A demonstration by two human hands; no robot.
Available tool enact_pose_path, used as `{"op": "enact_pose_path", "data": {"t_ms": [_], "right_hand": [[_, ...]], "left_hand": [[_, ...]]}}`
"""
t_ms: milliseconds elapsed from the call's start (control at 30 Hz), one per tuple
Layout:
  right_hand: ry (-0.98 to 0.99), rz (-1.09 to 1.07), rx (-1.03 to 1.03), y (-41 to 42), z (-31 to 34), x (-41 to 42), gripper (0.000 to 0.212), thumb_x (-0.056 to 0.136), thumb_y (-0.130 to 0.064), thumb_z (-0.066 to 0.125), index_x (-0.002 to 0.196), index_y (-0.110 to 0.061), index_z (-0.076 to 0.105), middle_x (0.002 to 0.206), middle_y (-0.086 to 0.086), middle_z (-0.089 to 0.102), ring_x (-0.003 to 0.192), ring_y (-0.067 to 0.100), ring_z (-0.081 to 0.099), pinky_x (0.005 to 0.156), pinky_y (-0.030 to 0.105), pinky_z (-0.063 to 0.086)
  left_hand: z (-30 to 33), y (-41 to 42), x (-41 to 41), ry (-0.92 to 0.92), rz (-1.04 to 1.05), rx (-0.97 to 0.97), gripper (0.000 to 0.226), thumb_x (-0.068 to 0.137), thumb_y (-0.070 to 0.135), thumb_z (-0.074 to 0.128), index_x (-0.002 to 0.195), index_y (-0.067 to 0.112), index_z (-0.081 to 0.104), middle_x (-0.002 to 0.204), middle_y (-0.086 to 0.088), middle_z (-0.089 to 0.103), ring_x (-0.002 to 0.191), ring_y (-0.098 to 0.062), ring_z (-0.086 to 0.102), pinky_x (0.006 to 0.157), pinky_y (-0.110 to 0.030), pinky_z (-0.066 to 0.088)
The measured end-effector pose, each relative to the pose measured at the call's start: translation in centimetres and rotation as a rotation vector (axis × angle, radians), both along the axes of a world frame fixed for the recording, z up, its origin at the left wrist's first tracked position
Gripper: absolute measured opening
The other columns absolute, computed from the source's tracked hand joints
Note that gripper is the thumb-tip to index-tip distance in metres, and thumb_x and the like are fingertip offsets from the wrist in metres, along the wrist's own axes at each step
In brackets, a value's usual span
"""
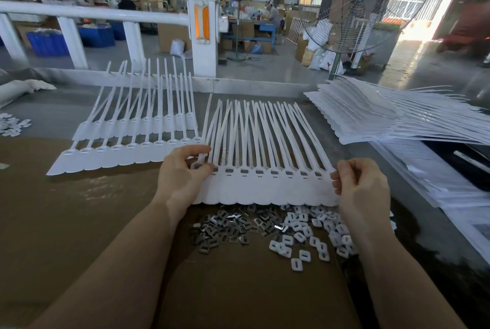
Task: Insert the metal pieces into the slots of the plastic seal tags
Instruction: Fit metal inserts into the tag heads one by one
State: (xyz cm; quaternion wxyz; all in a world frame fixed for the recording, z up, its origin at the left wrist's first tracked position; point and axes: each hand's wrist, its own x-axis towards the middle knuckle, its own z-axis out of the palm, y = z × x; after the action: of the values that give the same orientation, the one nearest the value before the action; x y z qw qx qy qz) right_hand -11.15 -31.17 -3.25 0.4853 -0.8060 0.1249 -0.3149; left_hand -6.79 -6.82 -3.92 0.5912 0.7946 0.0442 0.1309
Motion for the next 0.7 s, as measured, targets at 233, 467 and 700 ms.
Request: {"op": "enact_pose_path", "data": {"t_ms": [233, 467, 700], "right_hand": [[-0.018, 0.057, 0.012, -0.7, 1.3, -0.2, 0.020, 0.091, -0.015, 0.057, 0.074, -0.026, 0.058, 0.064, -0.001, 0.064, 0.058, 0.009, 0.060, 0.057, 0.022, 0.049], [0.019, 0.112, 0.085, -2.2, 2.5, 0.4, 0.016, 0.091, -0.010, 0.058, 0.078, -0.017, 0.064, 0.067, 0.004, 0.066, 0.058, 0.010, 0.063, 0.057, 0.018, 0.051], [0.092, 0.158, 0.038, -2.6, 2.9, 0.6, 0.020, 0.090, -0.010, 0.059, 0.071, -0.016, 0.064, 0.060, 0.003, 0.064, 0.047, 0.002, 0.057, 0.047, 0.012, 0.048]], "left_hand": [[0.1, -0.1, 0.0, 0.006, 0.000, 0.006, 0.027, 0.082, 0.012, 0.071, 0.107, 0.022, 0.067, 0.105, 0.002, 0.061, 0.096, -0.012, 0.051, 0.087, -0.027, 0.043], [0.3, 0.0, -0.1, 0.026, -0.005, 0.021, 0.026, 0.082, 0.011, 0.071, 0.104, 0.025, 0.067, 0.098, 0.003, 0.059, 0.104, -0.021, 0.055, 0.098, -0.039, 0.044], [0.3, 0.0, -0.2, 0.032, -0.015, -0.012, 0.027, 0.082, 0.010, 0.071, 0.104, 0.025, 0.067, 0.106, -0.003, 0.061, 0.108, -0.024, 0.055, 0.100, -0.043, 0.044]]}}
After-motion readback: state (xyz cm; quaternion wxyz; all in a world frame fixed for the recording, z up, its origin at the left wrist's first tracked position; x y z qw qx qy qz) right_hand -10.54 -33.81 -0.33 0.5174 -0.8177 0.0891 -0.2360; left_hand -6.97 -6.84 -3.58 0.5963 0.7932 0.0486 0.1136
